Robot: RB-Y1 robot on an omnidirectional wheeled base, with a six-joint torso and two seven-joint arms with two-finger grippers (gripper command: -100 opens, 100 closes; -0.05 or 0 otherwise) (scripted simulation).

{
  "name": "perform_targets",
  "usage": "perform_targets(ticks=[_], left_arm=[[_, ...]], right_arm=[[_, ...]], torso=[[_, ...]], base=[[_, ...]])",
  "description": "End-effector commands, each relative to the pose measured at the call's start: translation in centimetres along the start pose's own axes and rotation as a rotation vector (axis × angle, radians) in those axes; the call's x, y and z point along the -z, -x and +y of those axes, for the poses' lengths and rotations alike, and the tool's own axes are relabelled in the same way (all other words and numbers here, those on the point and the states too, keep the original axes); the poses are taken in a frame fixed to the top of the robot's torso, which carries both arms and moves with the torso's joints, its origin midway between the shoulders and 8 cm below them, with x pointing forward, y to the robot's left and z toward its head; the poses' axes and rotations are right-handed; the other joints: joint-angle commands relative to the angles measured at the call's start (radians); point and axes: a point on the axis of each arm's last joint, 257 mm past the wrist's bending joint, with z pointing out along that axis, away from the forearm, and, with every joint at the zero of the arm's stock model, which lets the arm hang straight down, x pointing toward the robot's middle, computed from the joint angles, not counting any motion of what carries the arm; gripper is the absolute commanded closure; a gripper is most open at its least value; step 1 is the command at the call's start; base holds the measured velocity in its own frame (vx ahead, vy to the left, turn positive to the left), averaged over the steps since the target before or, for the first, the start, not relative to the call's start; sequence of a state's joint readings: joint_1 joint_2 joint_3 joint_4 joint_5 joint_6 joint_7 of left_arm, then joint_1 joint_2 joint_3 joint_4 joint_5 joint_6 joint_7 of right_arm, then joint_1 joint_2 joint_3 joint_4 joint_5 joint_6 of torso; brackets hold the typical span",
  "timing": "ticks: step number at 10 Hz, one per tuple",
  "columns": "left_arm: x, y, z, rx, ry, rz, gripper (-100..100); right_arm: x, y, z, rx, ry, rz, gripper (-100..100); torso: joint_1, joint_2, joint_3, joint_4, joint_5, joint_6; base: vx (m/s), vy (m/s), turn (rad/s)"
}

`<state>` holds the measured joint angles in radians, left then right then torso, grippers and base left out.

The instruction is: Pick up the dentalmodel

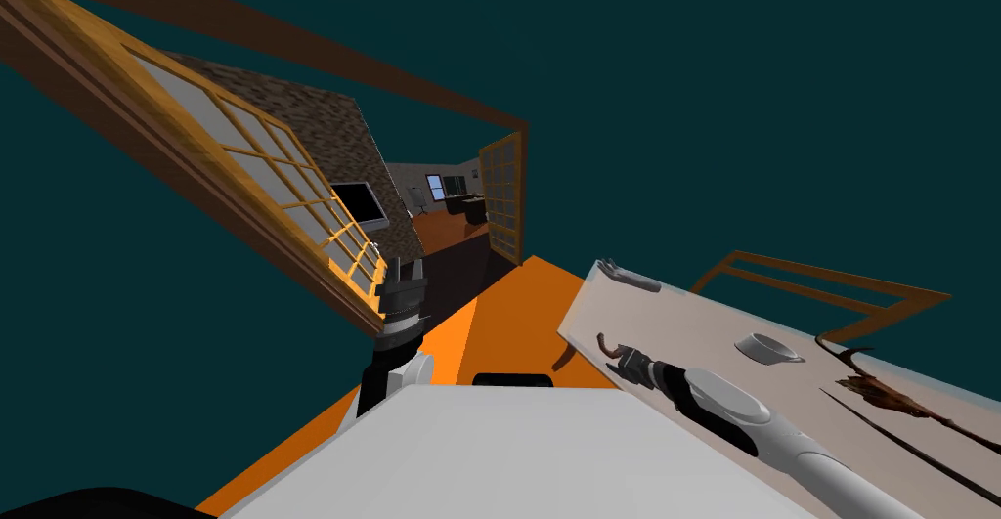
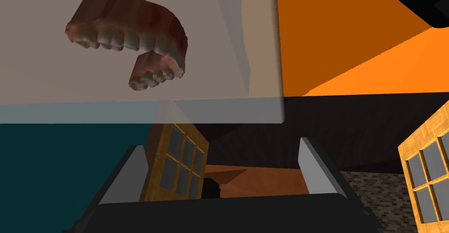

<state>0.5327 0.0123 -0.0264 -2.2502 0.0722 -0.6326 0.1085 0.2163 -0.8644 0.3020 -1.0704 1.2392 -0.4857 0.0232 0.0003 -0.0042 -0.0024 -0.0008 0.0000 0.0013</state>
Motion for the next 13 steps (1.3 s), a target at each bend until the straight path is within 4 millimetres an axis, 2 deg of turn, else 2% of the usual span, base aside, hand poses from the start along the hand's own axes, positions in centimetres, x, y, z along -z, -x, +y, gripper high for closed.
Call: perform_targets(ticks=[1, 3, 4, 8, 10, 13], left_arm=[[0.0, 0.0, 0.0, 0.000, 0.000, 0.000, 0], [0.0, 0.0, 0.0, 0.000, 0.000, 0.000, 0], [0.0, 0.0, 0.0, 0.000, 0.000, 0.000, 0], [0.0, 0.0, 0.0, 0.000, 0.000, 0.000, 0], [0.0, 0.0, 0.0, 0.000, 0.000, 0.000, 0], [0.0, 0.0, 0.0, 0.000, 0.000, 0.000, 0]], right_arm=[[-0.2, -1.0, -1.0, 0.051, -0.013, 0.038, -100], [0.0, -3.0, -2.1, 0.078, -0.030, 0.093, -100], [0.0, -3.3, -2.1, 0.075, -0.031, 0.098, -100], [0.3, -7.7, -3.8, 0.181, -0.050, 0.236, -100], [0.2, -9.4, -3.5, 0.214, -0.041, 0.285, -100], [-0.2, -11.5, -1.5, 0.235, -0.005, 0.330, -100]], torso=[[0.000, 0.000, 0.000, 0.000, 0.000, 0.000], [0.000, 0.000, 0.000, 0.000, 0.000, 0.000], [0.000, 0.000, 0.000, 0.000, 0.000, 0.000], [0.000, -0.002, -0.001, -0.001, 0.000, 0.000], [0.000, -0.002, -0.001, -0.001, 0.000, 0.000], [0.000, 0.000, 0.000, 0.000, 0.000, 0.000]], base=[[0.045, 0.003, 0.086], [0.041, 0.000, 0.070], [0.038, 0.000, 0.036], [0.068, -0.002, 0.083], [0.067, 0.004, 0.058], [0.043, -0.002, 0.027]])
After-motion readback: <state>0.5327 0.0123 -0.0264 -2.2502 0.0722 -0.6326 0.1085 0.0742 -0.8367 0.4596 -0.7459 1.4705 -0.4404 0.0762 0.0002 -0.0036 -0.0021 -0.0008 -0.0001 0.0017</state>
